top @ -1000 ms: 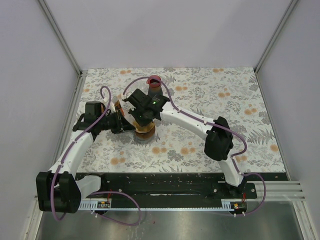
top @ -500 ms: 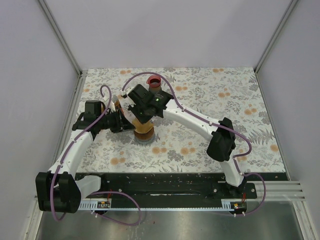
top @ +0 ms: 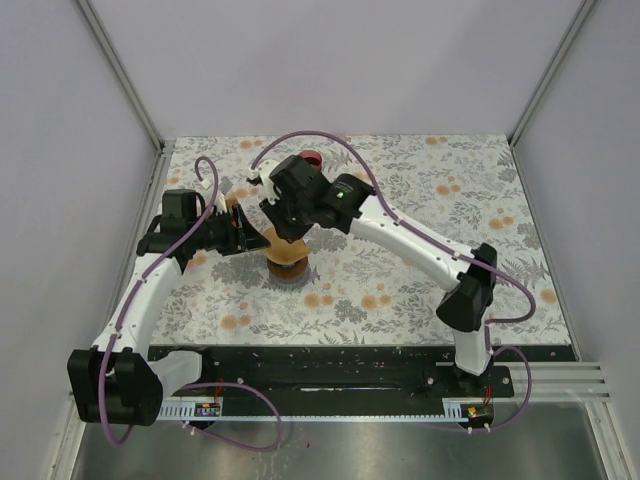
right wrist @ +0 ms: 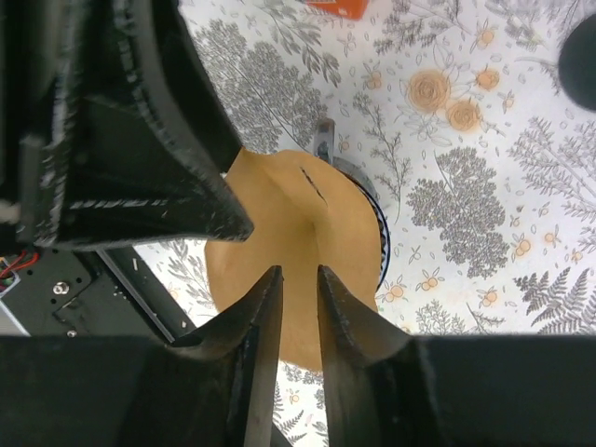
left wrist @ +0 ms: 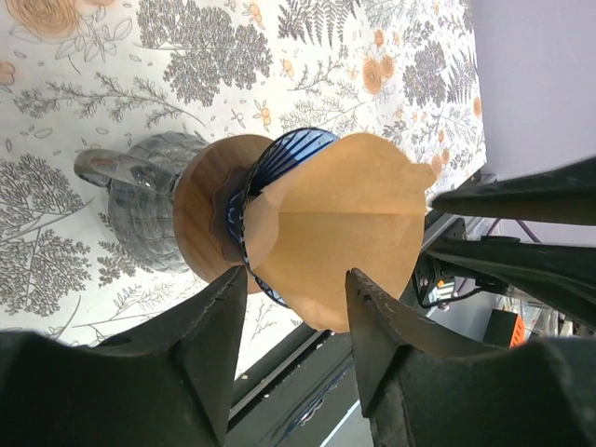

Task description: Place the coffee filter in the dripper

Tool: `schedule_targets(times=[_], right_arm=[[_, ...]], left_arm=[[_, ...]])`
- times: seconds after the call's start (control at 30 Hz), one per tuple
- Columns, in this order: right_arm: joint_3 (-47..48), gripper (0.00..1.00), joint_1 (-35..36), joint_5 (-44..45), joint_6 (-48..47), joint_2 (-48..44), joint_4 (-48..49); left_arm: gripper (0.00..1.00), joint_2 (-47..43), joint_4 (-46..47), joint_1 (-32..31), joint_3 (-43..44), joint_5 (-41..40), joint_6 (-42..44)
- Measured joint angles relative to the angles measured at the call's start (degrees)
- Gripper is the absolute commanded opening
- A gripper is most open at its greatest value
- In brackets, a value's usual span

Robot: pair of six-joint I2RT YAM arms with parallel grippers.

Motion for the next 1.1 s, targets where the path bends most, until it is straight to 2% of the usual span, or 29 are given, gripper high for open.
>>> schedule_targets(times=[0.2, 0.6, 0.7, 0.8, 1.1], right_arm=[[-2.5, 0.35, 0.0, -1.2, -1.9, -6.2, 1.7], [-6.2, 0.35, 0.0, -1.7, -3.0, -7.0, 3.0], [-6.6, 0.47, 0.0, 0.5, -2.9, -6.6, 2.5], [-6.7, 0.54, 0.0, 3.6, -2.6, -5.8, 2.4], [-10.0, 0.55, -3.3, 5.7, -2.1, -5.7, 3.8]], left_arm=[[0.57, 0.0, -1.4, 0.2, 2.6, -0.6, 2.3], [0.59, 0.0, -3.9, 0.6, 3.9, -4.4, 4.4], [0.6, 0.0, -3.7, 0.7, 3.9, -5.1, 4.3], [0.62, 0.0, -3.0, 0.7, 3.3, -5.1, 4.0], [0.6, 1.0, -0.9, 0.2, 0.8, -6.7, 3.5]])
